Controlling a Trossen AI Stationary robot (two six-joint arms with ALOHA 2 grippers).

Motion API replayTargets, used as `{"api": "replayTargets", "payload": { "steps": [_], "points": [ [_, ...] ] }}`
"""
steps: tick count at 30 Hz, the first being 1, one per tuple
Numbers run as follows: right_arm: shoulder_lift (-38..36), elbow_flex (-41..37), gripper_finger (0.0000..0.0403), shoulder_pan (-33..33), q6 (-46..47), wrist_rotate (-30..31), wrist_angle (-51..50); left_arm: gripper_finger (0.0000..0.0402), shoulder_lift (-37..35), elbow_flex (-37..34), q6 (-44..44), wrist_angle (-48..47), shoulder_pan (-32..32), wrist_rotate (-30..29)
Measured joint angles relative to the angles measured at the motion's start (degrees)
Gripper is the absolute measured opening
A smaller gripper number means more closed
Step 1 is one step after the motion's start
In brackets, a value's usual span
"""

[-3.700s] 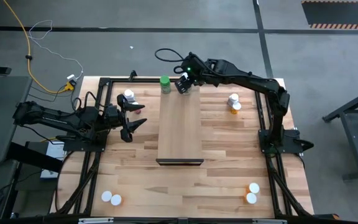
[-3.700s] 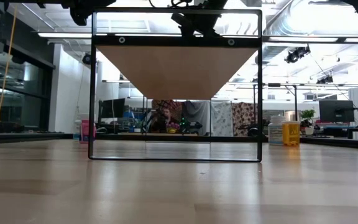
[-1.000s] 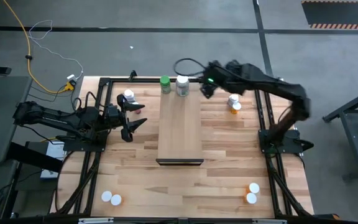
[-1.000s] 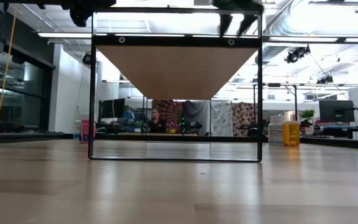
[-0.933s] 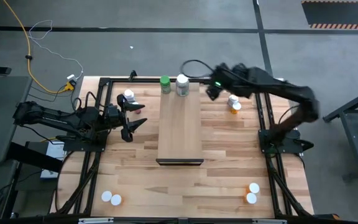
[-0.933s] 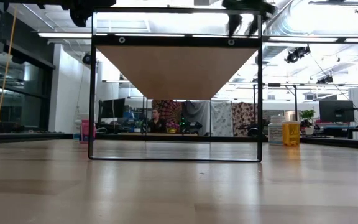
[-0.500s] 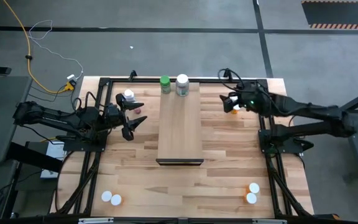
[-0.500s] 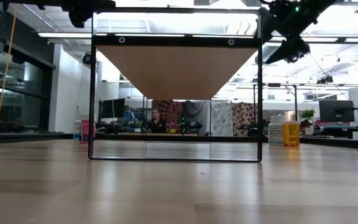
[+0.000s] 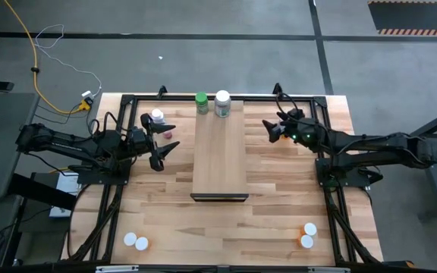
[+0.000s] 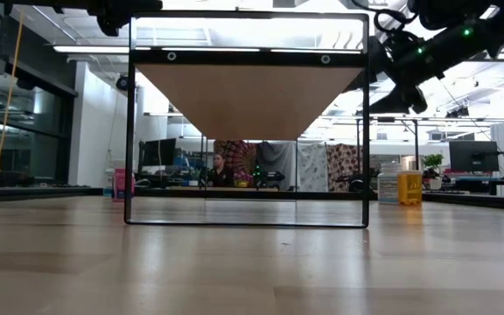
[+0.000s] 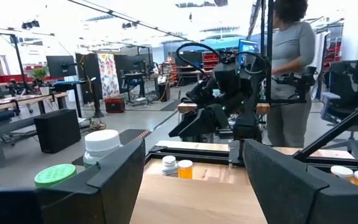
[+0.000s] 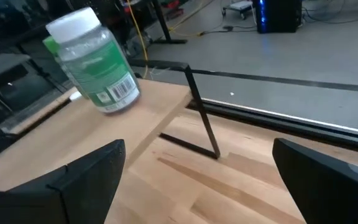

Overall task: Pick and place medicine bottles onto shelf by color
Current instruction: Put the orange pill bottle on the shelf

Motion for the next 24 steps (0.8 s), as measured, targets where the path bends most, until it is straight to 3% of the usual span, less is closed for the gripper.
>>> {"api": "replayTargets", "payload": {
  "steps": [6, 10, 14, 19, 24],
  "points": [
    [0.1, 0.0, 0.0398, 0.0, -2.1, -3.1, -0.6, 0.0262, 0.0, 0.0, -2.5, 0.0, 0.0, 0.2],
    [0.1, 0.2, 0.0398, 0.0, 0.2, -0.7, -2.1, 0.0262, 0.0, 0.0, -3.0, -0.5, 0.0, 0.2],
    [0.2, 3.3, 0.0398, -1.1, 8.6, 5.2, -16.1, 0.0262, 0.0, 0.0, -3.0, -0.8, 0.0, 0.2],
    [0.6, 8.1, 0.0398, -2.5, 20.9, 5.7, -38.9, 0.0262, 0.0, 0.0, -3.0, -1.6, 0.0, 0.2],
    [2.0, 7.5, 0.0398, -3.1, 26.0, 6.1, -46.6, 0.0262, 0.0, 0.0, -3.0, -1.7, 0.0, 0.2]
  ]
}}
